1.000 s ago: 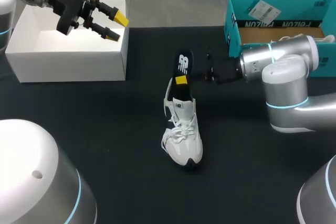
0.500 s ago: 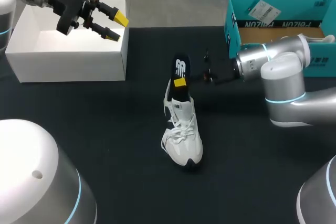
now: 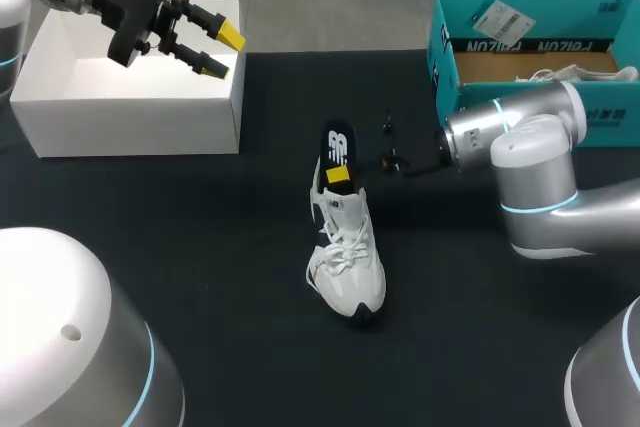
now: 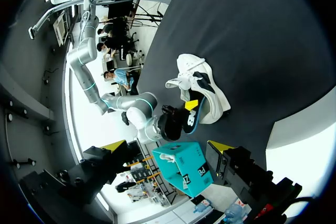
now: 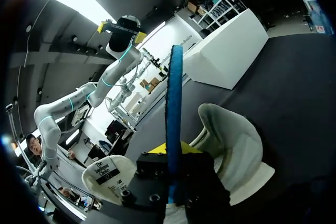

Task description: Take the shoe out of the shoebox, open the shoe tongue, remove and reinsert the insole, then place the shoe into the shoebox

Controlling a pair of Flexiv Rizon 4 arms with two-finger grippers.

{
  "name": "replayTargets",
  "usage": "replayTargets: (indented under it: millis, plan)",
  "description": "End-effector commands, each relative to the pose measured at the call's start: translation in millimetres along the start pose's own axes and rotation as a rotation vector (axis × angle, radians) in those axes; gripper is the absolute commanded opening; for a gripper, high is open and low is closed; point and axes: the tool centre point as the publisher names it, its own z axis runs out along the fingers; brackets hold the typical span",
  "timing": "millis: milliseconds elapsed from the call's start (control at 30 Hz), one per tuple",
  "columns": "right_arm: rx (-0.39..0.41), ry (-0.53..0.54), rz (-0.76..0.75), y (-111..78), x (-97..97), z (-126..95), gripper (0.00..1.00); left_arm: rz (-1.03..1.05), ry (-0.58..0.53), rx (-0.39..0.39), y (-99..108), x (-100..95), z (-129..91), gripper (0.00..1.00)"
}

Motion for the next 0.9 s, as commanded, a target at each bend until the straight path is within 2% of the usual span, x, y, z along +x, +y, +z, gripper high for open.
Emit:
replayTargets:
  millis: [33, 133, 200, 333, 433, 500, 533, 567, 800, 900]
  plan:
    - [-0.022, -0.044, -0.024, 1.1, 10.9, -3.3, 0.47, 0.001, 0.003, 0.000, -0.7, -0.4, -0.5, 1.00]
    - [-0.028, -0.061, -0.049, 8.5, 11.6, -8.5, 0.59, 0.001, 0.003, 0.000, -0.7, -0.4, -0.5, 1.00]
    - [-0.032, -0.072, -0.065, 12.6, 10.1, -11.8, 0.62, 0.001, 0.003, 0.000, -0.7, -0.4, -0.5, 1.00]
    - [-0.030, -0.079, -0.091, 23.3, 6.0, -16.5, 0.50, 0.001, 0.003, 0.000, -0.7, -0.4, -0.5, 1.00]
    - [-0.018, -0.076, -0.100, 29.5, 2.0, -17.0, 0.46, 0.001, 0.003, 0.000, -0.7, -0.4, -0.5, 1.00]
    - [-0.016, -0.074, -0.103, 31.7, -0.4, -17.3, 0.38, 0.001, 0.003, 0.000, -0.7, -0.4, -0.5, 1.00]
    - [-0.017, -0.072, -0.105, 32.6, -1.4, -17.5, 0.23, 0.001, 0.003, 0.000, -0.7, -0.4, -0.5, 1.00]
    - [-0.023, -0.068, -0.109, 33.2, -2.7, -17.5, 0.00, 0.001, 0.003, 0.000, -0.7, -0.4, -0.5, 1.00]
    - [-0.035, -0.019, -0.103, 32.4, -8.9, -6.4, 0.00, 0.001, 0.003, 0.000, -0.7, -0.4, -0.5, 1.00]
    - [-0.033, -0.006, -0.081, 24.4, -7.8, -1.3, 0.00, 0.001, 0.003, 0.000, -0.7, -0.4, -0.5, 1.00]
